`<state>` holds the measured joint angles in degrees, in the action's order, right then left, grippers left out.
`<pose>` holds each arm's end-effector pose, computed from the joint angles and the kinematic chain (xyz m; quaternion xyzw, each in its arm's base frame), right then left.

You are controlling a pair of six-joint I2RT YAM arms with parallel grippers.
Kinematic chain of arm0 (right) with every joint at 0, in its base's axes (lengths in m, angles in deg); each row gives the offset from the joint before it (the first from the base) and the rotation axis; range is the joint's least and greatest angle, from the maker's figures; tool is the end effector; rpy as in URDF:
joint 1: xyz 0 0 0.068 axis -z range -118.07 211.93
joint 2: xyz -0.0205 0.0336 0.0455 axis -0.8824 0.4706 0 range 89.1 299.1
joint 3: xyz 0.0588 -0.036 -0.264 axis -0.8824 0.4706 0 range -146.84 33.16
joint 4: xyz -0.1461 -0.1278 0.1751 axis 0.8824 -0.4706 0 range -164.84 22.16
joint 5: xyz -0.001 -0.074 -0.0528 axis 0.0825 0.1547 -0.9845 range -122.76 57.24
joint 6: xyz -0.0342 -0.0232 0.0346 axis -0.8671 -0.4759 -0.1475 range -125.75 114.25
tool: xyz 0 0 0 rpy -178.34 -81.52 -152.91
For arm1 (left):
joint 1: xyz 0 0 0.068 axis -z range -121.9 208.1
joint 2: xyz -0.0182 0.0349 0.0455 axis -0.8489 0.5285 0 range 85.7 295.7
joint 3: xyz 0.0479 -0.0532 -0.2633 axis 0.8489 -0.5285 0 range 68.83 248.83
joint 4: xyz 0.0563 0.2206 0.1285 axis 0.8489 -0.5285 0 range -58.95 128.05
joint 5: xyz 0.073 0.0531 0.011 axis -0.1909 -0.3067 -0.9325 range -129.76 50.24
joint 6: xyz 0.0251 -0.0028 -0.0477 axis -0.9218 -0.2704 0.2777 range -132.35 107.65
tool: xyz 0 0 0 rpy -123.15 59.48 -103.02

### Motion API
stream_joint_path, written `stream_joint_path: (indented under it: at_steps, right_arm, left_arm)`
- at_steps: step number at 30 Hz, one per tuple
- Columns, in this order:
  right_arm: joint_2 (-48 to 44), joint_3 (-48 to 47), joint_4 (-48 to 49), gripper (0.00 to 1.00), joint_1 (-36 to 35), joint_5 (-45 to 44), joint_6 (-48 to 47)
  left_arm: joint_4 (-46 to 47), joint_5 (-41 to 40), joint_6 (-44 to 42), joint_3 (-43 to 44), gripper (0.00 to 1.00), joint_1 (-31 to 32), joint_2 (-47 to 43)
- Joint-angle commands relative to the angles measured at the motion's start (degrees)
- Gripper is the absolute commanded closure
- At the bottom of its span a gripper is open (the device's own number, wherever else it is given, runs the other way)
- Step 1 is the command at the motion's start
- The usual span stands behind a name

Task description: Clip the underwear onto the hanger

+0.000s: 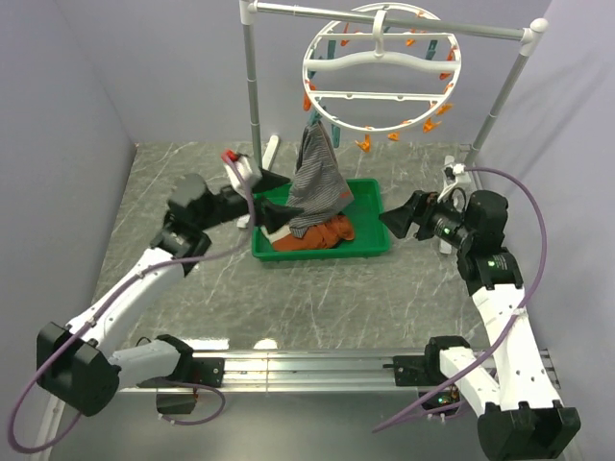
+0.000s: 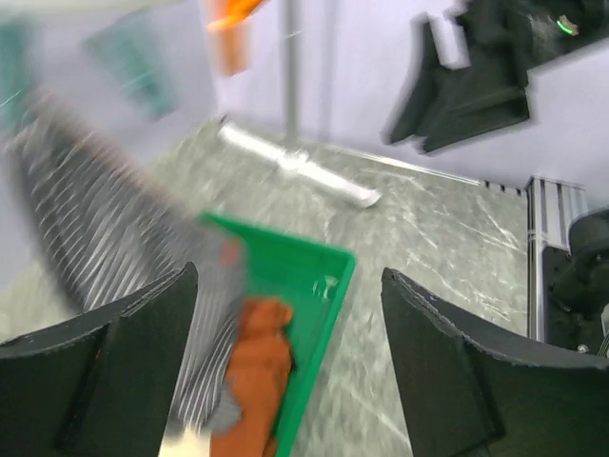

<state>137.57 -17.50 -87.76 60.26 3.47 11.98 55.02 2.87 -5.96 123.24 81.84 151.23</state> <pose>0.1845 0.0263 0.3492 -0.0743 0.7857 0.3419 0.5101 0.2304 -0.1277 0.3756 0.3610 0.5764 -0.4150 0.6044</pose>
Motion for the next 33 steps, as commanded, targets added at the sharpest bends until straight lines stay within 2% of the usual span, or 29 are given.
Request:
stream_joint_path:
  at_steps: [1, 5, 9, 11, 14, 17, 25, 33]
  right_arm:
    - [-1.88, -4.98, 4.80, 0.05, 0.79, 2.44, -3.05]
    - [-1.97, -7.61, 5.07, 0.05, 0.88, 4.20, -4.82]
    - [-0.22, -9.90, 6.21, 0.08, 1.23, 4.55, -2.89]
    - [1.44, -11.91, 7.08, 0.10, 1.23, 6.48, -2.36]
    - [3.29, -13.67, 9.28, 0.12, 1.23, 7.71, -1.48]
    - [4.79, -14.38, 12.78, 0.14, 1.23, 9.74, -0.69]
    - [8.39, -16.67, 19.65, 0.17, 1.06, 11.41, 2.47]
    - [10.15, -17.90, 21.33, 0.20, -1.75, 8.78, 0.81]
  left_arm:
    - [8.58, -14.47, -10.08, -2.38, 0.18, 10.93, 0.20]
    - [20.87, -22.56, -13.06, -1.86, 0.19, 18.78, 6.51]
    - [29.93, -27.24, -14.04, -0.19, 0.19, 23.27, 12.22]
    - [31.63, -28.65, -13.26, 1.04, 0.19, 24.24, 15.48]
    - [31.54, -33.04, -11.06, 5.08, 0.24, 24.15, 19.43]
    - [34.44, -33.84, -9.47, 7.54, 0.29, 23.71, 21.99]
    - [39.89, -34.81, -9.03, 12.55, 0.29, 22.92, 29.29]
    - [41.30, -35.86, -6.74, 16.25, 0.35, 20.46, 34.13]
